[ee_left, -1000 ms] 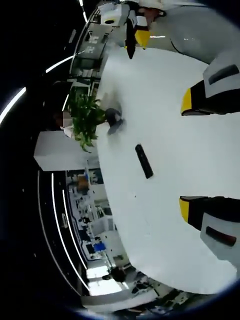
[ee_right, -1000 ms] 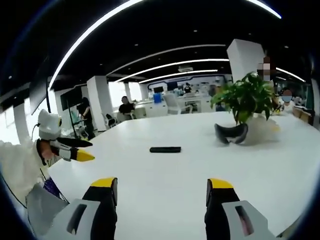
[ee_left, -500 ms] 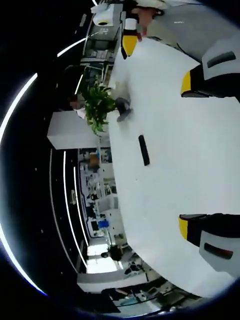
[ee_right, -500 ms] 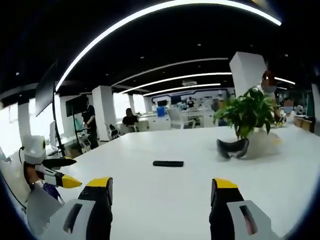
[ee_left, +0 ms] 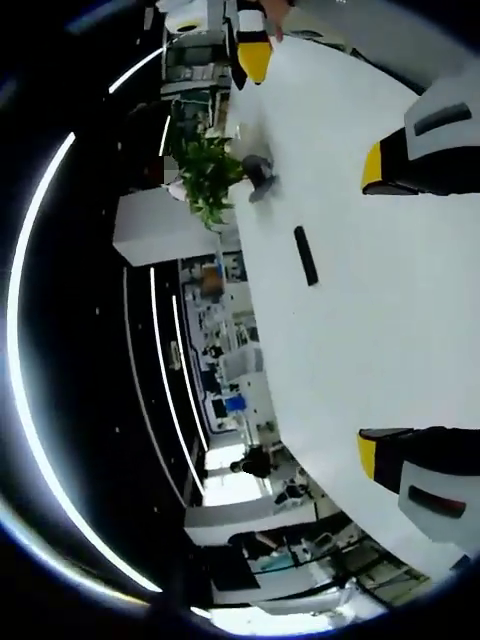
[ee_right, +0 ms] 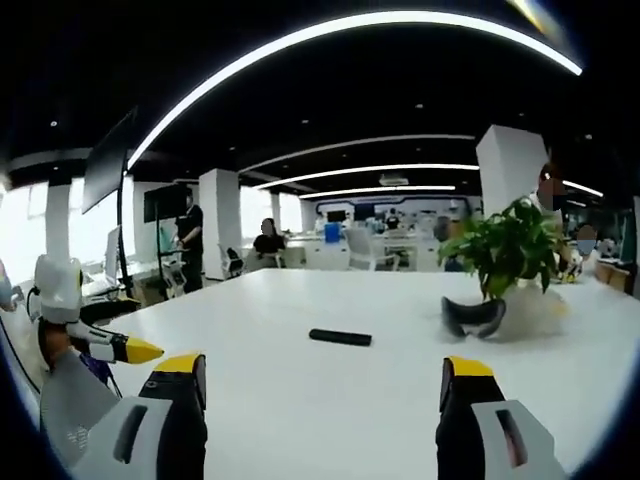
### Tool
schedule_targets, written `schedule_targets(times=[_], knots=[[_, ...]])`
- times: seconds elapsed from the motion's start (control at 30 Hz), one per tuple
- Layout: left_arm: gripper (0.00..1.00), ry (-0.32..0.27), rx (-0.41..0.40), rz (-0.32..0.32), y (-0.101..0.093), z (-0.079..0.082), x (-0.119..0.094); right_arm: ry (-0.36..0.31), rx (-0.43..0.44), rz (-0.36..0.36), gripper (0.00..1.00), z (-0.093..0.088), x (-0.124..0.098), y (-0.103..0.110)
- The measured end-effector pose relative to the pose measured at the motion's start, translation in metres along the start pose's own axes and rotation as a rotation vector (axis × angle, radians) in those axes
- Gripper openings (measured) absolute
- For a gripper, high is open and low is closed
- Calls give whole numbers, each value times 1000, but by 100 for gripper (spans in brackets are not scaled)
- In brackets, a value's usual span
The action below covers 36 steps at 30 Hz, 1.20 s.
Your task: Press the specified remote control buttons in sequence, fully releasing each button before pressing the next.
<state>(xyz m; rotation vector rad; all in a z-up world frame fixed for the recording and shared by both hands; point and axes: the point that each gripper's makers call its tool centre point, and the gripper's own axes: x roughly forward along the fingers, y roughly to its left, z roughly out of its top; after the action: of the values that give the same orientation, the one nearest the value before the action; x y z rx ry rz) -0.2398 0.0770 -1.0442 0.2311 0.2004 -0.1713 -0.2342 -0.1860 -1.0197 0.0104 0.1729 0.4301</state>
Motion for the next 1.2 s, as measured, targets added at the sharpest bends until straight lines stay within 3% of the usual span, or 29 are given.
schedule_targets(times=[0.17, 0.37, 0.5, 0.83, 1.2], knots=[[100, -38, -36, -27, -4, 8, -1, 27, -23, -29, 97, -5, 1, -5], [100, 11, -52, -32, -4, -2, -1, 2, -33, -58, 97, 0, -1, -7], [100, -34, -22, -38, -7, 6, -4, -5, -36, -98, 96, -1, 1, -11], [100, 19, -15, -52, -11, -2, -2, 16, -28, -75, 91, -4, 1, -8], [100, 12, -25, -63, -13, 0, -2, 32, -22, -67, 88, -7, 2, -6]])
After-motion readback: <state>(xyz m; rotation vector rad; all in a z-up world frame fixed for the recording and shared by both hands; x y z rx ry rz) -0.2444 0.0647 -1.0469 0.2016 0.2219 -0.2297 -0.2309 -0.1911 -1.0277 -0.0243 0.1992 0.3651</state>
